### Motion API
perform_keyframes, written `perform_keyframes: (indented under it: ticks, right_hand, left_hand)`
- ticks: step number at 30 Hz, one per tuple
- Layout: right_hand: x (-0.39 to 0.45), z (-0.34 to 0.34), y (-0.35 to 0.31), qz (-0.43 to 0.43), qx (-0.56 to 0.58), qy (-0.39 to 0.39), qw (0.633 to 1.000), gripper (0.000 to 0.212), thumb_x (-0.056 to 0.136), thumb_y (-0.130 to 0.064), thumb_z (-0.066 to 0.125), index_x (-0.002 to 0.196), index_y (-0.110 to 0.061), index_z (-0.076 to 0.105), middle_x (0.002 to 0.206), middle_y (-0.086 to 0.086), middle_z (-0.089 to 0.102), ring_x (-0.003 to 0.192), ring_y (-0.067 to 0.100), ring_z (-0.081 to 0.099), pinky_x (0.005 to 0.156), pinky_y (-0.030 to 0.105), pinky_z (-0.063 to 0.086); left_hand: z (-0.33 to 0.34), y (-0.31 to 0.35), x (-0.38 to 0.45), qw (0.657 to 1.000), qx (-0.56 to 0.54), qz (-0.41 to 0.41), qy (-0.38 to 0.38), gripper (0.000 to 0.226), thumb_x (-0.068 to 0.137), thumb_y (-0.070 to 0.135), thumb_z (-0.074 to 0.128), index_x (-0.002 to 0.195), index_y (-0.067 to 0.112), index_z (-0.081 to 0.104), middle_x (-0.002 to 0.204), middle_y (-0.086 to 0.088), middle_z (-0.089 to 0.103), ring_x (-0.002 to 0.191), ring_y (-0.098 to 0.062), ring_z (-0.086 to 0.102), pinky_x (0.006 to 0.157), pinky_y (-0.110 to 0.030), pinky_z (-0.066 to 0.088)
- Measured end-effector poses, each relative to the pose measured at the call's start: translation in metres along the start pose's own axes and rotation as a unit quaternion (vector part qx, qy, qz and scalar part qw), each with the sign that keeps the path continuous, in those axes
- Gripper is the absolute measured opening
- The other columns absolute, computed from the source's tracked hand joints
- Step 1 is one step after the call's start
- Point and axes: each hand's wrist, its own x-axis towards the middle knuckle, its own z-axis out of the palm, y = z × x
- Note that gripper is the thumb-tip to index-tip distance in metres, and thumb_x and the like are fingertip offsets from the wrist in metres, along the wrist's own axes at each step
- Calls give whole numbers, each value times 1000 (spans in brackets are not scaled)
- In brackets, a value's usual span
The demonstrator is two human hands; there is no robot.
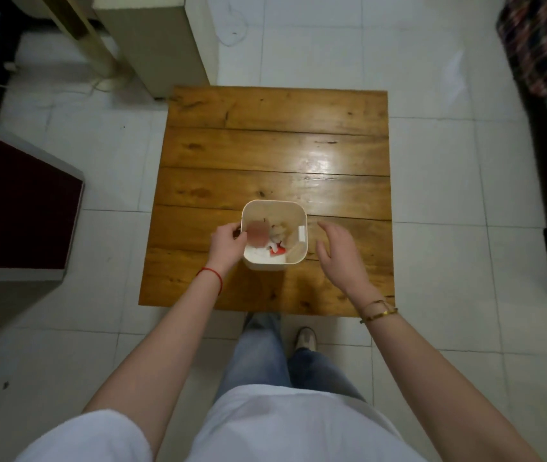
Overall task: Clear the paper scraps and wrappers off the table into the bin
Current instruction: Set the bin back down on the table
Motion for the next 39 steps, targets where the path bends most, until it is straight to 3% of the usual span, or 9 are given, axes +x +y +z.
perform_keyframes:
  ticks: [6,12,16,17,21,24,27,32,39]
  right_hand:
    - [74,1,-13,52,4,18,998,42,98,-20,45,138,-11,44,137,8,52,128,20,44,108,36,37]
    - [134,8,-13,72,-15,13,997,40,98,-21,44,136,-9,46,132,10,55,124,24,46,106,38,38]
    - [157,8,-12,88,-16,7,996,41,98,-22,44,137,-10,45,134,10,53,126,23,44,106,39,38]
    - [161,9,-11,88,-15,7,996,41,98,-22,44,137,-11,45,135,10,53,126,23,44,107,39,37]
    - [171,9,-10,88,-21,6,996,40,98,-22,44,137,-9,45,136,10,53,128,23,43,111,41,34]
    - [172,8,-11,90,-23,0,996,41,99,-23,43,137,-10,45,137,10,52,129,22,43,110,40,35]
    - [168,7,-10,84,-22,1,996,41,99,-24,43,137,-11,44,137,9,52,129,22,43,110,40,35]
    - [155,-2,-10,68,-15,3,998,41,99,-24,43,139,-12,43,138,8,51,131,21,41,111,39,35]
    - [113,-31,-12,23,-18,20,999,42,99,-23,43,139,-14,42,138,7,50,129,20,42,108,34,34]
  left_hand:
    - [-14,30,91,1000,-22,-7,-16,34,93,24,51,122,11,61,115,-10,68,103,-25,64,81,-33,53]
    - [-17,47,152,998,-38,-16,-36,41,93,26,52,131,10,53,120,-11,65,96,-17,62,58,-12,43]
    - [-16,53,176,998,-30,-15,-52,42,93,28,52,131,13,53,123,-9,63,111,-23,60,78,-28,55]
    - [-14,52,181,998,-27,-10,-55,41,93,27,52,131,13,54,122,-8,64,110,-24,60,81,-31,55]
    - [-9,54,189,998,-5,2,-63,34,93,22,50,123,9,60,102,-7,67,84,-17,59,61,-18,46]
    - [-8,54,186,998,-6,-10,-64,35,93,23,50,125,10,58,101,-7,67,84,-21,62,72,-33,54]
    - [-9,55,183,997,-1,-7,-71,38,93,23,51,129,11,55,107,-8,66,91,-20,62,80,-34,55]
    - [-20,61,164,999,19,-4,-49,50,91,21,55,139,10,43,134,-11,56,120,-25,55,99,-40,49]
    - [-39,63,92,994,86,70,-22,47,93,20,52,138,13,42,135,-8,54,122,-23,53,98,-31,43]
